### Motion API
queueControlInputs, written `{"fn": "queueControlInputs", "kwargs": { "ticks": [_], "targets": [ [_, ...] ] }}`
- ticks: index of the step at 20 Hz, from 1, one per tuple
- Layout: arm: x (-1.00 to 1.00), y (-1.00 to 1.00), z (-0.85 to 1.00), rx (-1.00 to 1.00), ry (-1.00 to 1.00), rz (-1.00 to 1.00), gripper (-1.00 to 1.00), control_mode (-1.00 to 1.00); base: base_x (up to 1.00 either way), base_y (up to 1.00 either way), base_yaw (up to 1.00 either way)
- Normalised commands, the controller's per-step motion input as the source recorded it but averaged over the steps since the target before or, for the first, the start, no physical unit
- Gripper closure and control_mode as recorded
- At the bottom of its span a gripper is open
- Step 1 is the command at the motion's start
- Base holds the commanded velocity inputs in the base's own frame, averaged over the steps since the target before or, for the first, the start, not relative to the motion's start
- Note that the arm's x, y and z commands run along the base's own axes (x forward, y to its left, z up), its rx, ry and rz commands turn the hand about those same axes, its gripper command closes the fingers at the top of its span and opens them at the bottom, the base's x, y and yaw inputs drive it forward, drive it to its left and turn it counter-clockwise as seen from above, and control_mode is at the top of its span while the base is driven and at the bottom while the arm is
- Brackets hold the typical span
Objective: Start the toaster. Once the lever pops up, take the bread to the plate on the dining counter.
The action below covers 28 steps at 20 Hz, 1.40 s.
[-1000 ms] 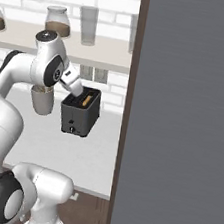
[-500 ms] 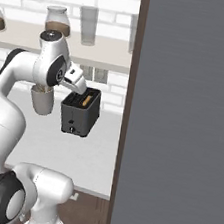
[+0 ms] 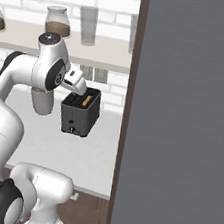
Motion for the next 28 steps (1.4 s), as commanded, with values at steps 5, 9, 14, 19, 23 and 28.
{"fn": "queueControlInputs", "kwargs": {
  "ticks": [5, 9, 14, 19, 23, 28],
  "targets": [
    [0.00, 0.00, 0.00, 0.00, 0.00, 0.00, -1.00, -1.00, 0.00, 0.00, 0.00],
    [0.00, 0.00, 0.00, 0.00, 0.00, 0.00, -1.00, -1.00, 0.00, 0.00, 0.00],
    [0.00, 0.00, 0.00, 0.00, 0.00, 0.00, -1.00, -1.00, 0.00, 0.00, 0.00],
    [0.00, 0.00, 0.00, 0.00, 0.00, 0.00, -1.00, -1.00, 0.00, 0.00, 0.00],
    [0.00, 0.00, 0.00, 0.00, 0.00, 0.00, -1.00, -1.00, 0.00, 0.00, 0.00],
    [0.00, 0.00, 0.00, 0.00, 0.00, 0.00, -1.00, -1.00, 0.00, 0.00, 0.00]
  ]
}}
